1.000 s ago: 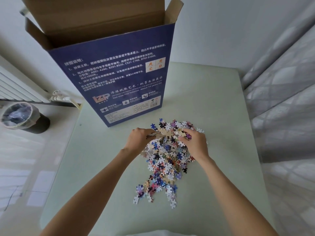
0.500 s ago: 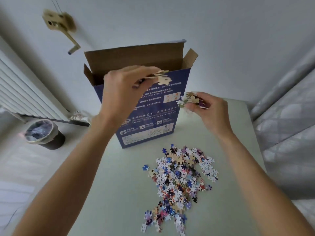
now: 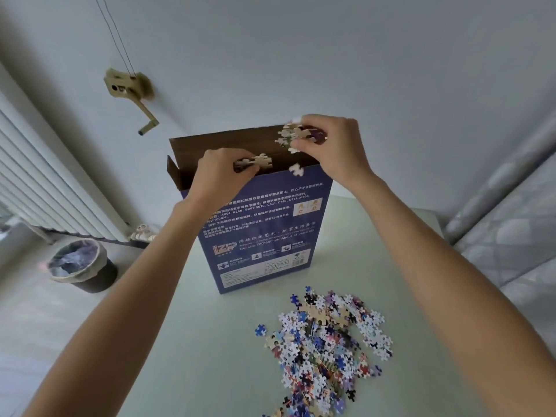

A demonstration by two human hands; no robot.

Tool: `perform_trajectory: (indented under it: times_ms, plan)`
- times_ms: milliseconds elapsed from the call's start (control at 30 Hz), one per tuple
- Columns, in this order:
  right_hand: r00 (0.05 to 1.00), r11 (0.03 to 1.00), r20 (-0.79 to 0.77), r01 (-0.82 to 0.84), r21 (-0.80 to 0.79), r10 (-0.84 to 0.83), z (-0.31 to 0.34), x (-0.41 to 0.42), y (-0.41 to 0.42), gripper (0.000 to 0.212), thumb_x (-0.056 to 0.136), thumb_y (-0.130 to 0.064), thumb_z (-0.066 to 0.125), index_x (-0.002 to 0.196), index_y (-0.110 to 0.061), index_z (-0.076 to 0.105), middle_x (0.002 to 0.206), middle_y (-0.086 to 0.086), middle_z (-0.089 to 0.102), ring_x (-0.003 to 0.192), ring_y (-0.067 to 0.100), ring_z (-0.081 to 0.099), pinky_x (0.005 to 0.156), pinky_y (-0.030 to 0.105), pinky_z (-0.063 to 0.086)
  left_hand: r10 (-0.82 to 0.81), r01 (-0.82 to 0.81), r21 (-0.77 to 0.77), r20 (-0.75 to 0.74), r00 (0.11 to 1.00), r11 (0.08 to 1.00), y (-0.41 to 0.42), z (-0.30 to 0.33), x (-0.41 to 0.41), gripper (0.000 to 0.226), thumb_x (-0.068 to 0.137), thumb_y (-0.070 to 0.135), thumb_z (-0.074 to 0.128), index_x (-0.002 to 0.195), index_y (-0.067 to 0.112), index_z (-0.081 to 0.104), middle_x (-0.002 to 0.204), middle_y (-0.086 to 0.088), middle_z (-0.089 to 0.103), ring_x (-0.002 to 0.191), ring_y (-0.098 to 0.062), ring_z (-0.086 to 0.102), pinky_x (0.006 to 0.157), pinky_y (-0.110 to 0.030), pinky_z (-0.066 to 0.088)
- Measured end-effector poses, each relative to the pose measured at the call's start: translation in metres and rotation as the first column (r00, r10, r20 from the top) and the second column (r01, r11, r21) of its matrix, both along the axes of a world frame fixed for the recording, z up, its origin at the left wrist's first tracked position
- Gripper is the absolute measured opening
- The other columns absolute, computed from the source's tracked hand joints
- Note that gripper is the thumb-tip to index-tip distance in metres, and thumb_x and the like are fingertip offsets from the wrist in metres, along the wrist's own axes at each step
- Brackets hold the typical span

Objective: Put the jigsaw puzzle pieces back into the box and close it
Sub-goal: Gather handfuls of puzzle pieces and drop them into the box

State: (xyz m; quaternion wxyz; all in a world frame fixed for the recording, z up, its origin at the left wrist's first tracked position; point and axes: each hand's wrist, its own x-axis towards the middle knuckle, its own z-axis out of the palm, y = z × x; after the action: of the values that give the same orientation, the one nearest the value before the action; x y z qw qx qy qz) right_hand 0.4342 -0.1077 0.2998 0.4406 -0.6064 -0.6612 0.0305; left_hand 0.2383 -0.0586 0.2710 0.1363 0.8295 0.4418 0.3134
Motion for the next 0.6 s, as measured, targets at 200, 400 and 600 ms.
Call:
perform_trajectory:
  times_ms: [200,400,600]
  plan:
    - [0.952,0.984,0.286,-0.062,-0.168,0.109,0.002,-0.009,0.019,0.031,0.082,-0.022,0.069,0.113,-0.019,0.066,0.103,0.001,0.069,0.085,0.003,0.053,0.067,0.001,0.031,-0.021,0.018,-0.055,-0.047,0.999,0.998,0.003,0.005,-0.006,0.027,0.085,0.042,0.062,0.108,0.029,0.067,0.097,0.011,0.069,0.088,-0.007,0.061,0.081,-0.029,0.051]
    - [0.934,0.959,0.316,-0.076,-0.272,0.164,-0.002,-0.009,0.032,0.027,0.082,-0.035,0.068,0.105,-0.02,0.067,0.095,-0.001,0.069,0.08,0.011,0.059,0.072,0.03,0.047,-0.043,0.042,-0.015,-0.054,0.998,0.999,-0.003,0.006,-0.015,0.018,0.081,0.036,0.068,0.099,0.032,0.068,0.077,0.018,0.066,0.076,-0.001,0.062,0.073,-0.031,0.054]
    - [0.946,0.967,0.284,-0.088,-0.238,0.156,-0.006,-0.012,0.029,0.015,0.089,-0.023,0.061,0.101,-0.02,0.07,0.101,-0.003,0.07,0.088,0.012,0.062,0.083,0.036,0.052,-0.058,0.062,0.084,-0.045,0.997,0.995,-0.006,0.003,-0.014,0.016,0.084,0.029,0.067,0.099,0.028,0.07,0.08,0.014,0.068,0.074,-0.001,0.062,0.07,-0.03,0.055]
